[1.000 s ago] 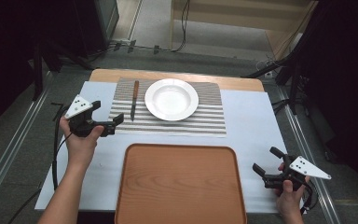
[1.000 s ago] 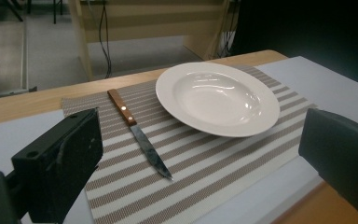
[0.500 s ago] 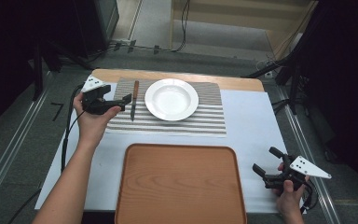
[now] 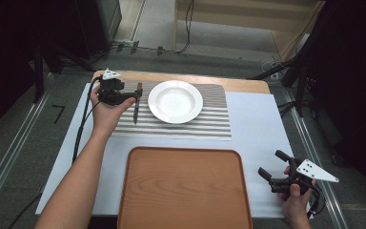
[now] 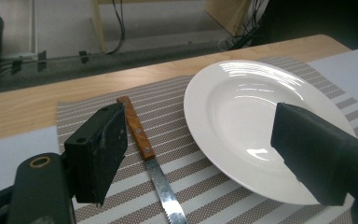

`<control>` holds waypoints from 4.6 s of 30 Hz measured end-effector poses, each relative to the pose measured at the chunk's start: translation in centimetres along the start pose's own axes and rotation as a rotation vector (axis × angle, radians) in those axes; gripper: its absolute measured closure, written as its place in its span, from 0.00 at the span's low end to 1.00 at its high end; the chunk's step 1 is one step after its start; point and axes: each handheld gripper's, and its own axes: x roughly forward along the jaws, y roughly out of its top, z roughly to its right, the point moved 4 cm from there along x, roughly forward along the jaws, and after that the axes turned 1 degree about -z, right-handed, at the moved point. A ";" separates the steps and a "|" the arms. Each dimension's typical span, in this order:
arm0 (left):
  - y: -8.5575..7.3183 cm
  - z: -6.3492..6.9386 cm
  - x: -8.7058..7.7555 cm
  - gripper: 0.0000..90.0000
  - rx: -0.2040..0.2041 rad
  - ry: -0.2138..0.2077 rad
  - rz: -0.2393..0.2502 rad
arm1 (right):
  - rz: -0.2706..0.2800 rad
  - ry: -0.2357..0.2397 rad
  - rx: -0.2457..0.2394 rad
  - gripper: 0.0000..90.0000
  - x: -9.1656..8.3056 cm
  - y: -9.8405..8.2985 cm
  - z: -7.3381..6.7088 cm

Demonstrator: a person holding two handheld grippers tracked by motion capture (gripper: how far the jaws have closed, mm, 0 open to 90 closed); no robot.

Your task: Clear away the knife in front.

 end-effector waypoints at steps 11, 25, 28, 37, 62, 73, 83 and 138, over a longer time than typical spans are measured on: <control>0.2 -1.5 4.1 0.30 -0.075 0.012 -0.094 | 0.001 0.001 0.003 0.00 0.0 0.0 0.1; 0.5 -1.6 7.2 0.52 -0.108 0.124 -0.247 | 0.000 -0.001 0.001 0.00 0.1 0.0 0.1; 0.3 -1.8 7.7 0.57 -0.121 0.144 -0.272 | 0.002 0.000 0.004 0.00 0.1 0.0 0.1; -0.5 -2.1 8.6 0.70 -0.164 0.171 -0.348 | 0.003 -0.001 0.005 0.00 0.1 0.0 0.1; -2.1 -2.7 10.8 0.74 -0.189 0.236 -0.448 | 0.001 -0.010 0.007 0.00 0.1 -0.1 0.2; -2.0 -2.6 10.8 0.86 -0.120 0.272 -0.478 | -0.006 -0.016 0.008 0.00 0.2 -0.1 0.2; -2.1 -2.5 10.5 0.87 -0.114 0.262 -0.468 | 0.001 -0.017 0.010 0.00 0.1 -0.1 0.2; -2.7 2.6 0.5 0.87 0.000 0.075 -0.371 | -0.004 -0.027 0.013 0.00 0.1 -0.1 0.2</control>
